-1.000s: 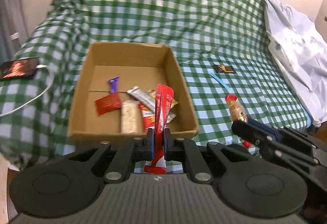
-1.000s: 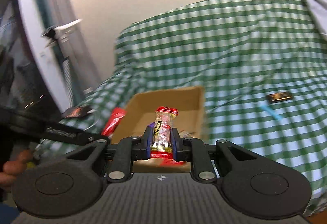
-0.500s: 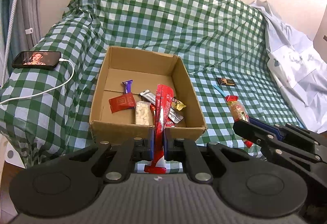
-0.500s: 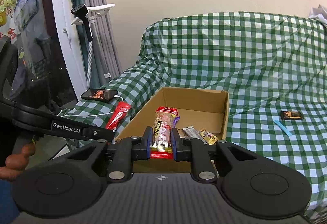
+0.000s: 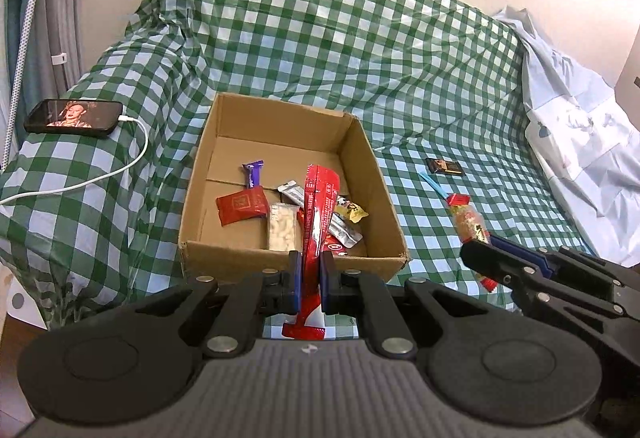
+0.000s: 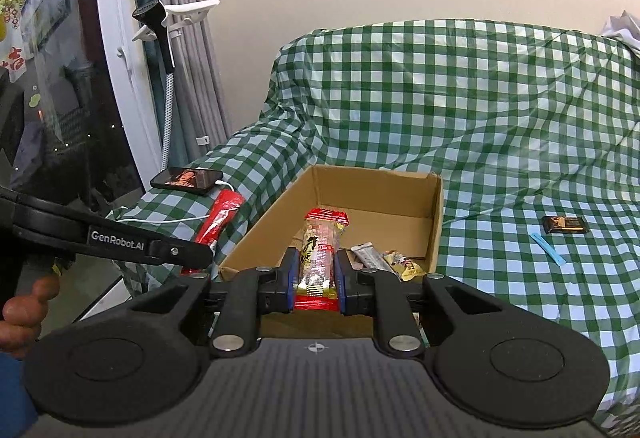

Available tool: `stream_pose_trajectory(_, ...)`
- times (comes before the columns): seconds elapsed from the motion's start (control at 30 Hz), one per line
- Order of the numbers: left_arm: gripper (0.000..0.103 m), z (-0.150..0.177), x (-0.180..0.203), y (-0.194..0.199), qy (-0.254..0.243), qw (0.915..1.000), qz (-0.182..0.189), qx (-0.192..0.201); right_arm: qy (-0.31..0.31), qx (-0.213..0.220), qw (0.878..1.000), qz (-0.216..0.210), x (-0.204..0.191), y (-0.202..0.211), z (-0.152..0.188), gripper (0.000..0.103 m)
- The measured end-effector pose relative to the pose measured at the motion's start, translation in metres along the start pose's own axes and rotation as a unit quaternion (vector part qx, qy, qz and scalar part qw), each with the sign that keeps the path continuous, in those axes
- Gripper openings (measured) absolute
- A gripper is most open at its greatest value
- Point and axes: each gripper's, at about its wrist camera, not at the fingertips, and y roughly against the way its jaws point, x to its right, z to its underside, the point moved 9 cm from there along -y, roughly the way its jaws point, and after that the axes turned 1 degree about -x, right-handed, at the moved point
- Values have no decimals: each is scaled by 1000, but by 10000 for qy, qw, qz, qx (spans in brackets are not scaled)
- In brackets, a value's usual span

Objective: Organize snacks
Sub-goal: 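Carry the red stick snack and small candy over the box with both tools, then open both tools to drop the red stick snack and candy into the box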

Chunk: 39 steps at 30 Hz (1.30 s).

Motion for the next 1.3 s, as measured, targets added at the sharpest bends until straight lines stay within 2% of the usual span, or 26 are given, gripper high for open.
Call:
stream_pose_trajectory(0.33, 9, -12, -17, -12, 171, 9998, -93, -33, 0, -76, 9999, 74, 12, -11, -2, 19)
stream_pose_trajectory(0.73, 9, -38, -31, -39, 364, 9993, -127, -13, 10, -170, 9997, 151, 29, -45, -15, 19)
stream_pose_trajectory(1.3, 9, -75, -44, -121, 583, 9975, -197, -349, -7, -577, 9981, 196, 53, -126, -22, 19)
